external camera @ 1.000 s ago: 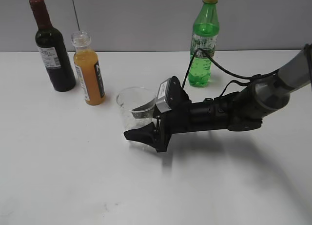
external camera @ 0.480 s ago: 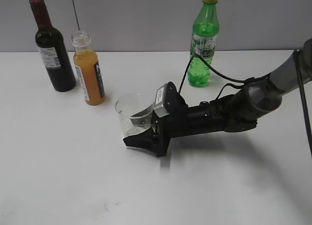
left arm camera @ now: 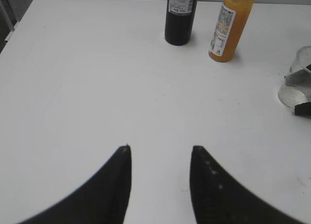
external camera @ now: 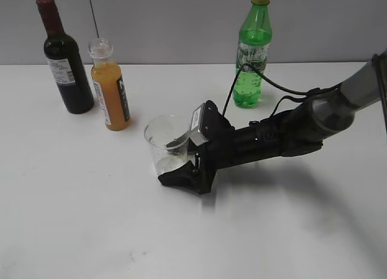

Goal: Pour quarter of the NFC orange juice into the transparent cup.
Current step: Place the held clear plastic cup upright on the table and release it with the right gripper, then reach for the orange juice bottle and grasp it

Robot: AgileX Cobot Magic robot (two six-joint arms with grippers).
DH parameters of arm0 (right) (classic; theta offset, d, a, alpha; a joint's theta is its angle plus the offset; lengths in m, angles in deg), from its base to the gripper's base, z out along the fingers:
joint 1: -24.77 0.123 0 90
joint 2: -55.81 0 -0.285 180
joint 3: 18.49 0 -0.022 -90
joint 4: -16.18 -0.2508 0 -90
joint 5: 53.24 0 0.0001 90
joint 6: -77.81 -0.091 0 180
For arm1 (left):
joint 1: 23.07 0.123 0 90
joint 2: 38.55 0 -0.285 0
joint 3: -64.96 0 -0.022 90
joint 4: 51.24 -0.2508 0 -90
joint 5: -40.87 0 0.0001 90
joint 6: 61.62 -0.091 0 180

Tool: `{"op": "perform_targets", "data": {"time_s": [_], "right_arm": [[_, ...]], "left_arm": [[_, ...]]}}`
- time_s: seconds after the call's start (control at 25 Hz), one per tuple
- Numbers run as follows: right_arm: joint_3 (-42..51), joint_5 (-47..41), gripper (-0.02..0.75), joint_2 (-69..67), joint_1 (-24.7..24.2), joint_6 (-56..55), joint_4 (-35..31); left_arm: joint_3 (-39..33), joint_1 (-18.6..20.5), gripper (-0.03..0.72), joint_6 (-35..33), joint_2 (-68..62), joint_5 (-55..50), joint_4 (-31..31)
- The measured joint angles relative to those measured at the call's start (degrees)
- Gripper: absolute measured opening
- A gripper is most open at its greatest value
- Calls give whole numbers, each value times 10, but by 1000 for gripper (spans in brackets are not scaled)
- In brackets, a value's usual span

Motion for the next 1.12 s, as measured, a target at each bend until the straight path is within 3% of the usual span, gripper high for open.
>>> {"op": "perform_targets", "data": {"time_s": [0.32,0.72,1.12], "right_arm": [[-2,-48,580,46,-32,-128,154],[-2,-105,577,94,-45,-228,262],[-1,-163,575,202,-106,-322,272]], "left_arm": [[0,0,314,0,0,0,0],[0,0,314,0,0,0,0],[0,0,314,0,0,0,0]]}}
